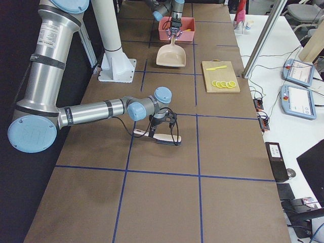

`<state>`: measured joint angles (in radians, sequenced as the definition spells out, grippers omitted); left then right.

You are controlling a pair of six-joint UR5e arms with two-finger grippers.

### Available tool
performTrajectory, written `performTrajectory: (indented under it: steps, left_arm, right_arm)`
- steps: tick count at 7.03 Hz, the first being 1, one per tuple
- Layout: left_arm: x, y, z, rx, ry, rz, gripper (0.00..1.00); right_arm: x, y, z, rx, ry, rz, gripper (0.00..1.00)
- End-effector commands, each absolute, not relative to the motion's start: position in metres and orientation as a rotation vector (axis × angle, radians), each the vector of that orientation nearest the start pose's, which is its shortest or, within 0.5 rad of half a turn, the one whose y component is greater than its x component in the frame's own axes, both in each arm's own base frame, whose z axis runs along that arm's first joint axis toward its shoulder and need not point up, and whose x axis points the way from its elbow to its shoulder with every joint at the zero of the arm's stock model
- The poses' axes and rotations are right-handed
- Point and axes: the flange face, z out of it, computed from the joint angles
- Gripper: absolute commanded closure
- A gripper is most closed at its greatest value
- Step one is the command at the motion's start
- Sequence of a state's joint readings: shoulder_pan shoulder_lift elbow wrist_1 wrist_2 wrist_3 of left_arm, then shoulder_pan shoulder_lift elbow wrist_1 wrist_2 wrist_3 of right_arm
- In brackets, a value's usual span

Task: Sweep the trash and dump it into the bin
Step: 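Lower the cream dustpan onto the table beside the bin with the left gripper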

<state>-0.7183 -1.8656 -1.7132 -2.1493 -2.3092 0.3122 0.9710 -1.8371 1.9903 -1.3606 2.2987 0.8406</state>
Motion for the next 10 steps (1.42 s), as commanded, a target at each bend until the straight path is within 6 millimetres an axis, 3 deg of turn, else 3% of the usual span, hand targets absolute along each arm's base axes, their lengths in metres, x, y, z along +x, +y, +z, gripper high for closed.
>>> performTrajectory:
  steps: [1, 2, 3, 4, 5, 8, 9, 10]
  left_arm:
    - [0.419, -0.434, 0.368, 0.837, 1.021, 1.391, 0.96]
    - [0.420, -0.433, 0.363, 0.836, 1.029, 1.380, 0.69]
    - [0.422, -0.433, 0.358, 0.837, 1.034, 1.378, 0.25]
    - [0.421, -0.433, 0.357, 0.835, 1.033, 1.376, 0.00]
    - [0.420, -0.432, 0.364, 0.821, 1.031, 1.373, 0.00]
    - [0.419, -0.429, 0.355, 0.812, 1.069, 1.376, 0.00]
    - [0.408, -0.426, 0.344, 0.799, 1.132, 1.378, 0.00]
    - [0.383, -0.439, 0.329, 0.782, 1.169, 1.299, 0.00]
  right_arm:
    - [-0.157, -0.369, 0.541, -0.194, -0.780, 0.120, 0.00]
    - [-0.154, -0.370, 0.541, -0.193, -0.783, 0.127, 0.00]
    - [-0.154, -0.370, 0.540, -0.193, -0.785, 0.126, 0.00]
    - [-0.154, -0.370, 0.540, -0.195, -0.786, 0.127, 0.00]
    - [-0.154, -0.370, 0.540, -0.195, -0.786, 0.127, 0.00]
    - [-0.151, -0.371, 0.540, -0.191, -0.787, 0.136, 0.00]
    - [-0.147, -0.373, 0.540, -0.189, -0.789, 0.144, 0.00]
    - [-0.139, -0.377, 0.539, -0.176, -0.793, 0.165, 0.00]
